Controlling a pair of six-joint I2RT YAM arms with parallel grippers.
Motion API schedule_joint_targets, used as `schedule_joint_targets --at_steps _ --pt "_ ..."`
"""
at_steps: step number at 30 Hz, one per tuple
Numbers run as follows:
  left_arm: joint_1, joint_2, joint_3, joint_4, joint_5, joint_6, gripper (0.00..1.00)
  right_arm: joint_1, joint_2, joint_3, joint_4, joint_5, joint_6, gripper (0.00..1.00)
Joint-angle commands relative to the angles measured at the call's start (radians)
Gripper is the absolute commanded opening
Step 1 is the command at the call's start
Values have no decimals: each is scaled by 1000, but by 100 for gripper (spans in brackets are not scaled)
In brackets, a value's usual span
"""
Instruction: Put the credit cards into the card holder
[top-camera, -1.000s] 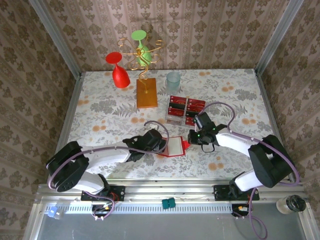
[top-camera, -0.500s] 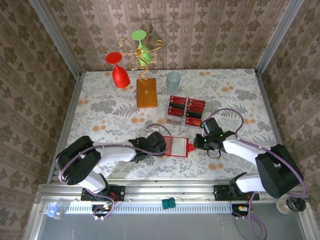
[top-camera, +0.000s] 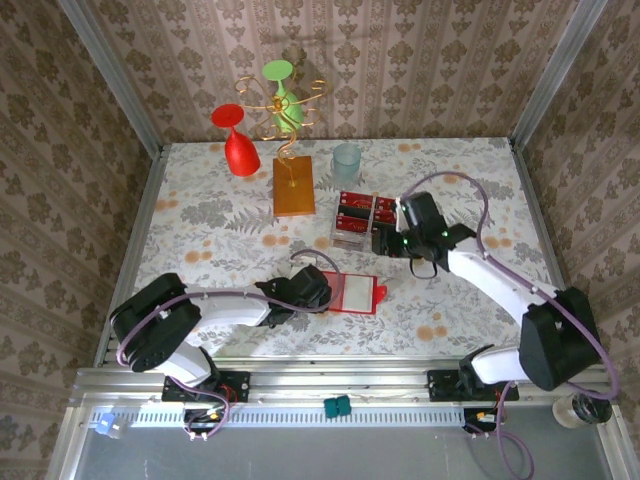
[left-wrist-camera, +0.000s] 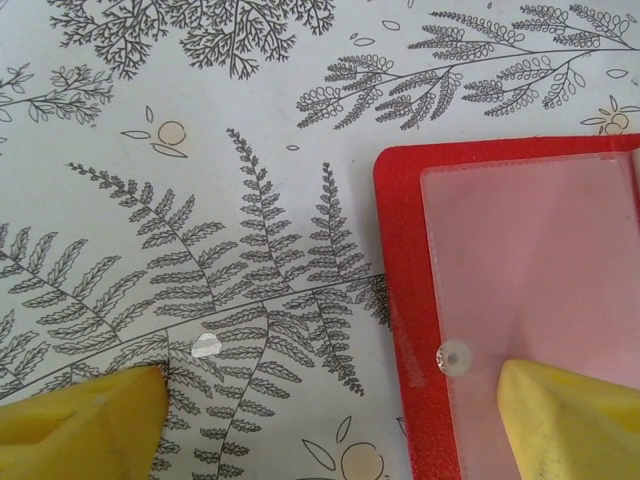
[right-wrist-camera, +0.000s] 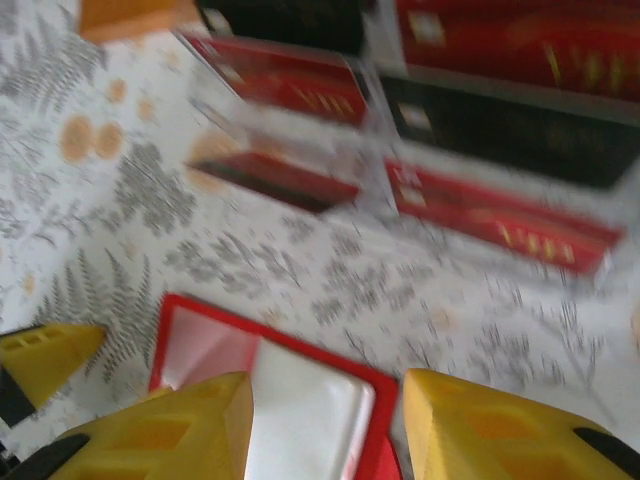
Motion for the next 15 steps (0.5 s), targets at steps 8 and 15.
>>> schedule_joint_targets --at_steps 8,15 --pt "3 -24 -40 -10 -25 -20 88 101 297 320 -252 131 -267 46" --pt "5 -29 -54 7 -27 -27 88 189 456 479 -338 287 -366 47"
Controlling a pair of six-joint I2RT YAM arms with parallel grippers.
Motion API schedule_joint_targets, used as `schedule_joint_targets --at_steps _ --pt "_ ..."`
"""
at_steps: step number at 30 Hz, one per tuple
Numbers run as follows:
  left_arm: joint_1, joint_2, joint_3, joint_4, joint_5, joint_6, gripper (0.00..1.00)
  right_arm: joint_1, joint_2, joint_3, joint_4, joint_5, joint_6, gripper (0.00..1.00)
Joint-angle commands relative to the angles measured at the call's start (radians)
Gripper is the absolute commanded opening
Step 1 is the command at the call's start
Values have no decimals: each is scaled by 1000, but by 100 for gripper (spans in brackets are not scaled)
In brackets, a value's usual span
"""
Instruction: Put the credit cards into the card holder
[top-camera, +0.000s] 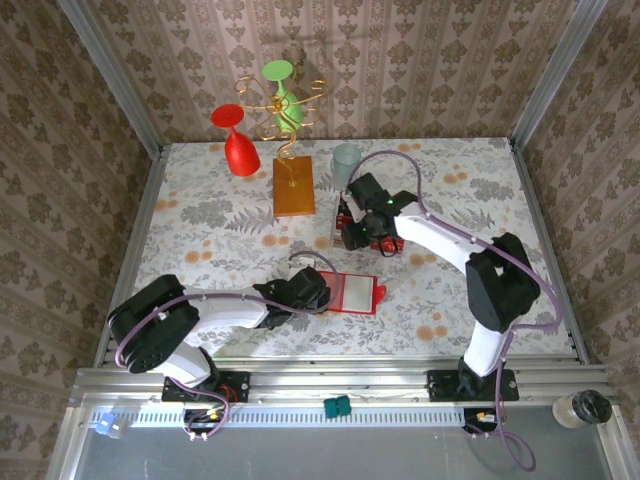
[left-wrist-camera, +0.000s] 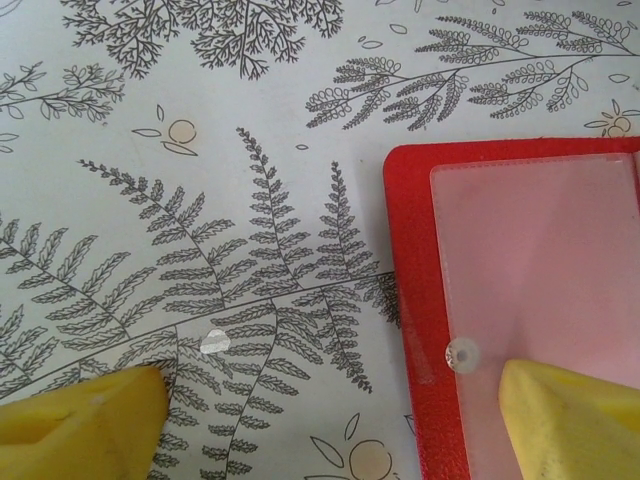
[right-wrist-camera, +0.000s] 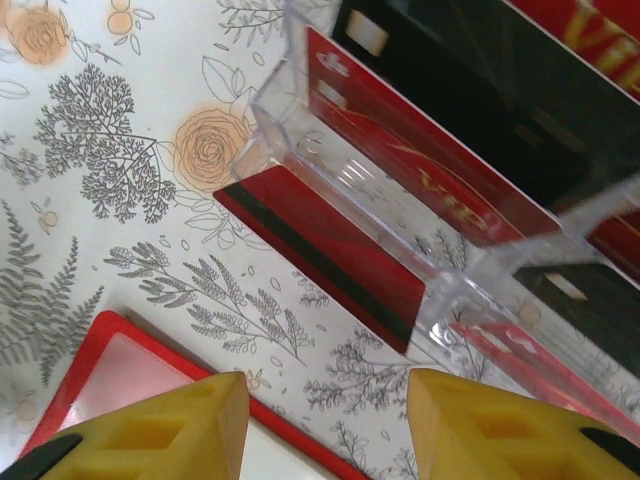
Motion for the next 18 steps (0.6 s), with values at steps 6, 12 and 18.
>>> schedule_joint_targets --at_steps 6,12,18 --pt "6 -24 -36 -21 -22 -28 88 34 118 119 -98 141 -83 47" --pt "6 -23 -37 -15 -22 -31 88 43 173 168 -118 144 -95 46" --pt "8 -21 -37 -11 -19 -32 88 50 178 157 -105 149 -96 46"
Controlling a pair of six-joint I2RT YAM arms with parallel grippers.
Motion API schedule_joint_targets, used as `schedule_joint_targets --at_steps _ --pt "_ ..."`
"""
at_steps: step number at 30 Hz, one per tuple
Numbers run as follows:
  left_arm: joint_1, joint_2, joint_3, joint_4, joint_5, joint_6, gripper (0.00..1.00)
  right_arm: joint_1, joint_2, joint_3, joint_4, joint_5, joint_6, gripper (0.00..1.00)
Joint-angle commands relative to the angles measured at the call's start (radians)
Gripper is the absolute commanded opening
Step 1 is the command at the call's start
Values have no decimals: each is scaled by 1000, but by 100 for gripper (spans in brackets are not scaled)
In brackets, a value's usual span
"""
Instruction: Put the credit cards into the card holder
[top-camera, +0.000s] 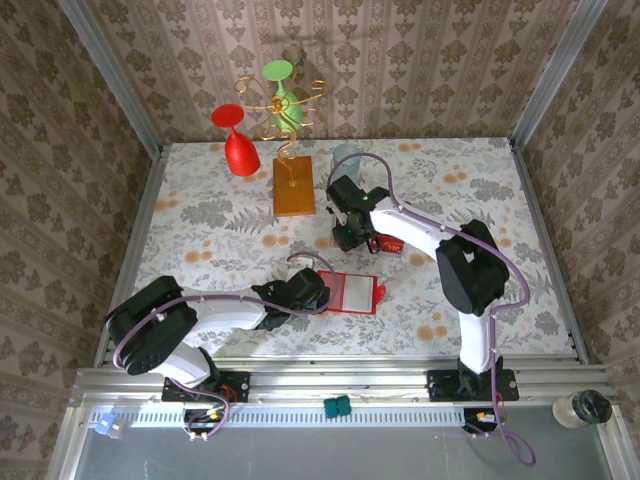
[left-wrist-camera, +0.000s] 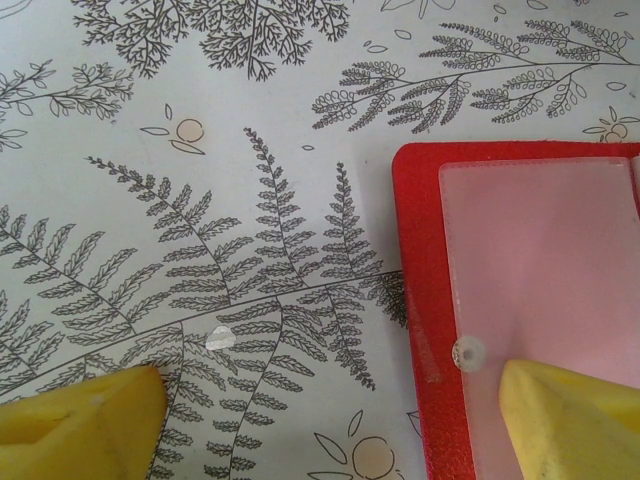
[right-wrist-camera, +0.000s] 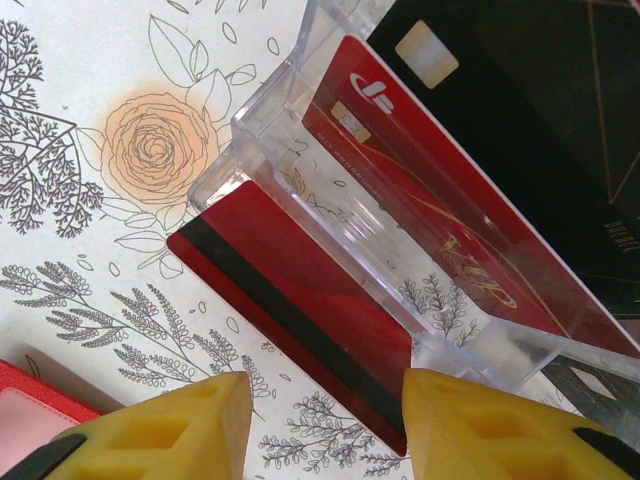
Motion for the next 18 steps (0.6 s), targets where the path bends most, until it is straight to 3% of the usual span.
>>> schedule_joint_targets --at_steps 1,18 --pt "7 -7 -21 -31 -16 -20 88 9 14 12 -19 30 -21 45" --pt "10 11 -16 -14 -2 -25 88 19 62 50 -27 82 -69 34"
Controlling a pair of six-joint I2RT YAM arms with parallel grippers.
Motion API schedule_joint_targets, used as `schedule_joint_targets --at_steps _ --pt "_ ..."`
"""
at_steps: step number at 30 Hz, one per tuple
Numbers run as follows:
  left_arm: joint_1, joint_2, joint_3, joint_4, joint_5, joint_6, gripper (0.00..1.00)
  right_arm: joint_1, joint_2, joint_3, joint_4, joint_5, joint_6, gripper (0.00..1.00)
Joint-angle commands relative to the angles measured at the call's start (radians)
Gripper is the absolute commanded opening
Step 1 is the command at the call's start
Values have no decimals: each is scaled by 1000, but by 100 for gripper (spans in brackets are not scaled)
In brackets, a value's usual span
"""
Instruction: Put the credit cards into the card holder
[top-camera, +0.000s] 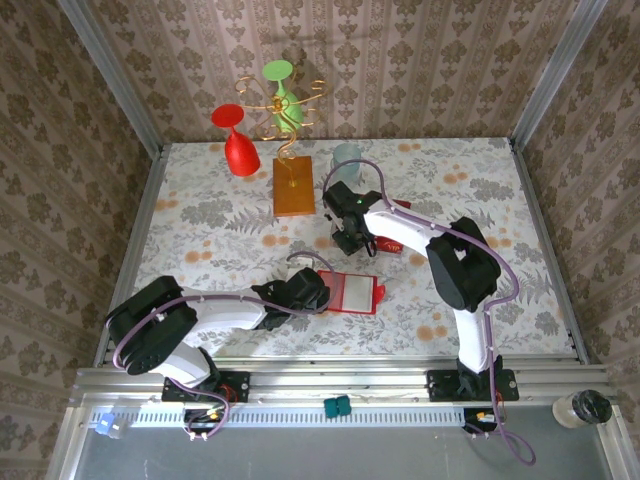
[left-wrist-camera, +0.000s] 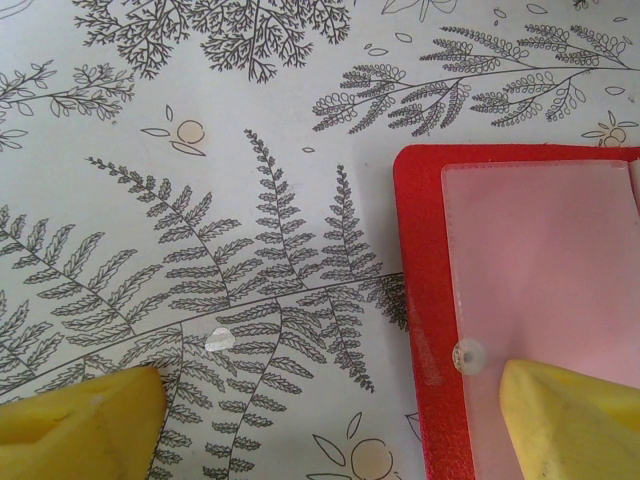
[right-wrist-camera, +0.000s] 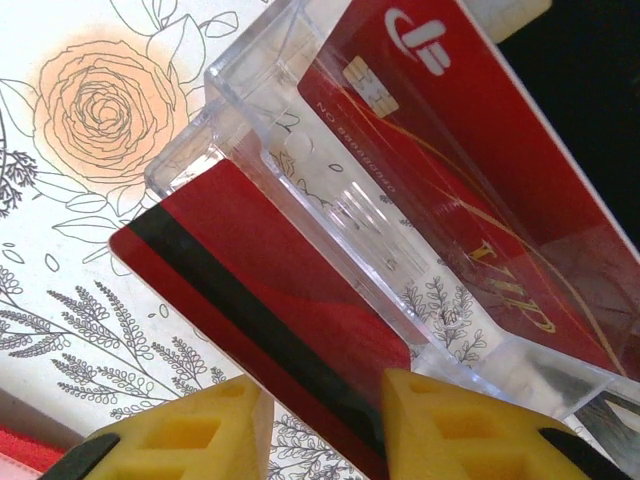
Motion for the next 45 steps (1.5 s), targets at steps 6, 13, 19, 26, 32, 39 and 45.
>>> schedule_joint_targets --at_steps 6,13,19,26,32,39,45 --pt "10 14 -15 -18 -1 -21 89 18 14 54 -24 37 -37 27" --pt "10 14 -13 -15 1 -23 89 25 26 64 -31 45 -59 6" --pt "10 15 -7 -15 2 -20 88 48 -14 37 11 86 -132 0" --pt "10 8 -13 -19 -3 -22 89 75 -104 32 22 105 -141 0" --pt "10 -6 -23 -32 -18 -28 89 79 -221 7 0 37 -45 0" --pt "10 -42 -60 -44 -34 -47 89 79 -368 -174 44 -139 171 0" --pt "8 -72 -83 -50 -39 -71 89 79 -454 -393 195 -338 373 0"
